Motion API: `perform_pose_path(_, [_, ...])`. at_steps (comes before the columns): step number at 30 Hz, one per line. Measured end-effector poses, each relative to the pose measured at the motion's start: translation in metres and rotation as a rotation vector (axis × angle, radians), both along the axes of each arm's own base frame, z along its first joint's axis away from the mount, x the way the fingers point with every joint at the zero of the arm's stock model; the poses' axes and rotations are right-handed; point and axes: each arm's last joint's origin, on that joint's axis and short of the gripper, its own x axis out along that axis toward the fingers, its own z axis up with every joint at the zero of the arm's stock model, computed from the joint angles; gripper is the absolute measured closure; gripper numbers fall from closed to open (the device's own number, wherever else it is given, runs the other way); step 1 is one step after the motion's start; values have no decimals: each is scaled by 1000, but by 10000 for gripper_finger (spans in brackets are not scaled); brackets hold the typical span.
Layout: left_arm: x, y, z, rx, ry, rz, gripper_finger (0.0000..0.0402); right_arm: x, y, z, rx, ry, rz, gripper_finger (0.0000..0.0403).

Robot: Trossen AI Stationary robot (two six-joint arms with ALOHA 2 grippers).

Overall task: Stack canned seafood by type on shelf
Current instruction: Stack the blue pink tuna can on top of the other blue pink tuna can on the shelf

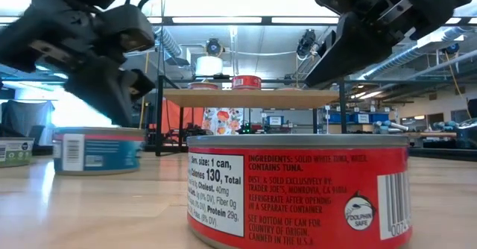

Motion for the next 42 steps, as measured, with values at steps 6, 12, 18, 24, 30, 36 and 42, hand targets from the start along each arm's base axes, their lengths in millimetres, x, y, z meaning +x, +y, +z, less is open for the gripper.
perform_pose_path(6, [7,15,2,61,-52,46,401,3,-8,0,-9,-1,-30,384])
perform_pose_path(12, [4,15,10,71,-81,26,401,6,-14,2,25,-32,-72,382])
perform_pose_path(18, [-8,14,30,64,-196,79,401,22,-12,13,91,-211,59,375])
perform_pose_path(24, [-32,15,8,2,-222,157,401,42,-8,-2,69,-251,81,380])
perform_pose_path(30, [-46,16,-6,-41,-281,188,401,78,-3,-5,38,-244,96,380])
perform_pose_path(36, [-51,18,-12,-15,-268,202,401,116,-4,-5,-10,-176,107,374])
perform_pose_path(42, [-59,21,-26,-24,-240,220,401,150,-2,-7,-11,-170,178,349])
